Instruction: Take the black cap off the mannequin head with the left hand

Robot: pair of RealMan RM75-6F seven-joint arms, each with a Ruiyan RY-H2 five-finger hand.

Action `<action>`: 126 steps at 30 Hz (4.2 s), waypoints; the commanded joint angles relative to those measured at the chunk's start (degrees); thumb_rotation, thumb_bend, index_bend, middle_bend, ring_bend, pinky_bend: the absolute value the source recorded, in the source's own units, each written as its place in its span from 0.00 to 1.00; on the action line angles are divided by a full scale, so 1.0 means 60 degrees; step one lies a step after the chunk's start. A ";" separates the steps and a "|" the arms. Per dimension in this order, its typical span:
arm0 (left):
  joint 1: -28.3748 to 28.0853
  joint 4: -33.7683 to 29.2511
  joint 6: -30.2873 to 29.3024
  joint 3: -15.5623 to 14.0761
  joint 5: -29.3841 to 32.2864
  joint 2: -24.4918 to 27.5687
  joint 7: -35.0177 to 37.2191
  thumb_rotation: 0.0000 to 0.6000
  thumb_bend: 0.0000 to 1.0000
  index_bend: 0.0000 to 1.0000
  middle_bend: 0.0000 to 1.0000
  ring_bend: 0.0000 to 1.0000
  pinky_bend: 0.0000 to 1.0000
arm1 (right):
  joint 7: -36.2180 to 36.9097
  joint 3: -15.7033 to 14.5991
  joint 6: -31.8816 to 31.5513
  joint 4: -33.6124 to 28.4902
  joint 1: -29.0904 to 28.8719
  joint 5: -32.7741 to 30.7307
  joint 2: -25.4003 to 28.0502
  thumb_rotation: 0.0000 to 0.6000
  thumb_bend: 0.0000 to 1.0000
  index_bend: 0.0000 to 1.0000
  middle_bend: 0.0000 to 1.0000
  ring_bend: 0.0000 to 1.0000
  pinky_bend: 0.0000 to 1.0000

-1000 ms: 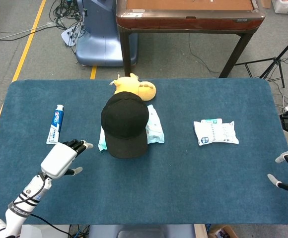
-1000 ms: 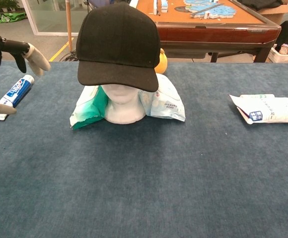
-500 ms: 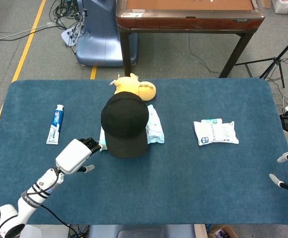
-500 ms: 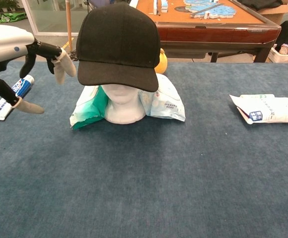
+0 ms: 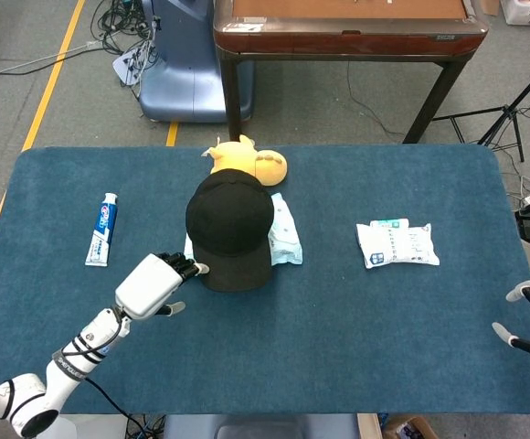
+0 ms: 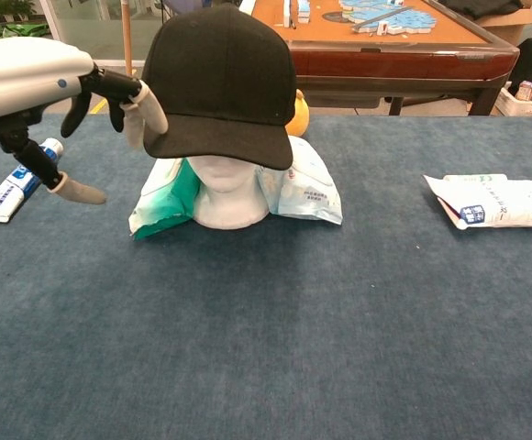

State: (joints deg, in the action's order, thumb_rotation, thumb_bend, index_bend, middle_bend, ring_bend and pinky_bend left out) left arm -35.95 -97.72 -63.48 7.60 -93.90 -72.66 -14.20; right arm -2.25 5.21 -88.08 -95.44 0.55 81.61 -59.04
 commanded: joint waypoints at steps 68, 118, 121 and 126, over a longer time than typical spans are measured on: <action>-0.0346 0.1271 -0.1419 0.0152 -0.0167 -0.2316 -0.1981 1.00 0.02 0.24 0.00 0.00 0.13 | 0.0367 0.0047 0.0181 0.0018 -0.0004 -0.0163 0.0185 1.00 0.07 0.48 0.39 0.30 0.37; -0.0514 0.2980 -0.2575 0.0096 -0.0653 -0.3590 -0.0659 1.00 0.47 0.50 0.00 0.00 0.15 | 0.0366 0.0051 0.0273 0.0028 -0.0032 -0.0238 0.0213 1.00 0.07 0.48 0.39 0.30 0.37; -0.0530 0.3097 -0.2674 0.0114 -0.0706 -0.3648 -0.0495 1.00 0.47 0.54 0.00 0.01 0.15 | 0.0347 0.0049 0.0285 0.0026 -0.0038 -0.0245 0.0211 1.00 0.07 0.48 0.39 0.30 0.37; -0.0559 0.3271 -0.2858 0.0178 -0.0774 -0.3776 -0.0311 1.00 0.47 0.59 0.03 0.03 0.16 | 0.0332 0.0055 0.0309 0.0027 -0.0046 -0.0273 0.0213 1.00 0.07 0.48 0.39 0.30 0.37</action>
State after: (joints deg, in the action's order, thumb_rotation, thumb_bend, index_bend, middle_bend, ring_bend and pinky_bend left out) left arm -39.25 -78.18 -80.53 8.57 -98.52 -95.20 -16.20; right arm -0.25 5.54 -86.24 -95.28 0.27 79.97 -57.76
